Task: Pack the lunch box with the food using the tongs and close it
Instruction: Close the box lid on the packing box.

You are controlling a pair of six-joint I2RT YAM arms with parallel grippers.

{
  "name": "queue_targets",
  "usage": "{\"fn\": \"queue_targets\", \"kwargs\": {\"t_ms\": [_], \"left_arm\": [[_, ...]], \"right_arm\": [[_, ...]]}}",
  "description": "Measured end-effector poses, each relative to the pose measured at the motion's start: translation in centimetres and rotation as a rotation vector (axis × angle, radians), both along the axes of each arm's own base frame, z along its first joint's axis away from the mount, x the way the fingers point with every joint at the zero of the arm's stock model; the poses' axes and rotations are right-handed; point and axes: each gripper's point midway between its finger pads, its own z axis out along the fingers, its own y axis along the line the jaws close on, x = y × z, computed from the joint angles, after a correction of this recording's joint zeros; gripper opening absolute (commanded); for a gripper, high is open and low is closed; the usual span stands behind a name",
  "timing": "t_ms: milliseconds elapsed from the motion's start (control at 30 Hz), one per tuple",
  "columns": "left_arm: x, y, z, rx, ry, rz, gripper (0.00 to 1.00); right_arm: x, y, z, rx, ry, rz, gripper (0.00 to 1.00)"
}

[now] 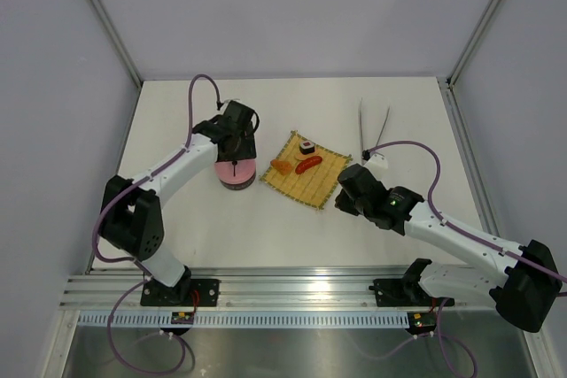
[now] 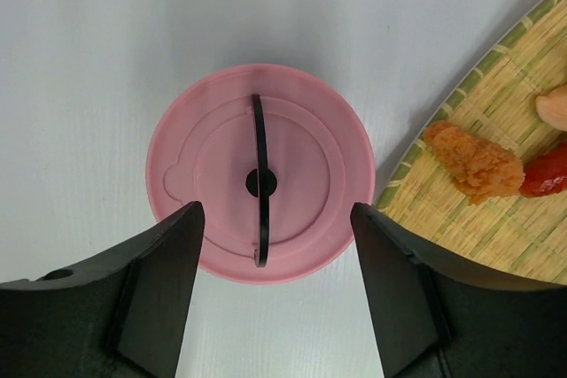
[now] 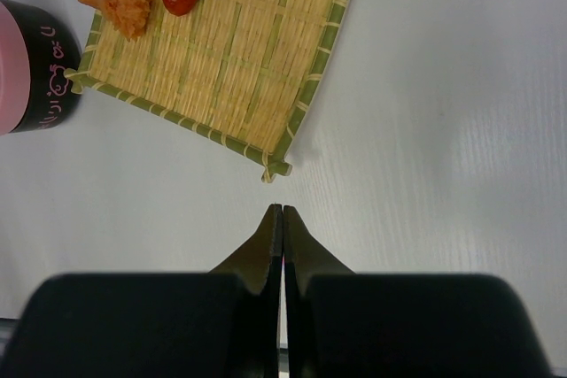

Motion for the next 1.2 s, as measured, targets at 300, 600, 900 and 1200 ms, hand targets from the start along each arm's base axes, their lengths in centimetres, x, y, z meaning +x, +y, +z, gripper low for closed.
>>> {"fn": "queue_targets", "kwargs": {"t_ms": [300, 600, 900, 1200], "left_arm": [[-0.2, -0.3, -3.9, -0.005, 0.077, 0.057, 0.8], [-0.4, 0.1, -3.5, -0.005, 0.06, 0.087, 0.81], [-0.9, 1.4, -1.1, 0.006, -0.004, 0.119, 0.81], [0.1, 0.5, -4.0, -0.01, 0.031, 0.14, 0.8]], "right_arm": [[0.0, 0.0, 0.0, -0.004, 0.0, 0.005, 0.0], [-0.2, 0.2, -0.1, 0.002, 0.006, 0.014, 0.0], [-0.2, 0.2, -0.1, 0.004, 0.008, 0.017, 0.0], [-0.2, 0.2, -0.1, 0.002, 0.008, 0.019, 0.0]]}}
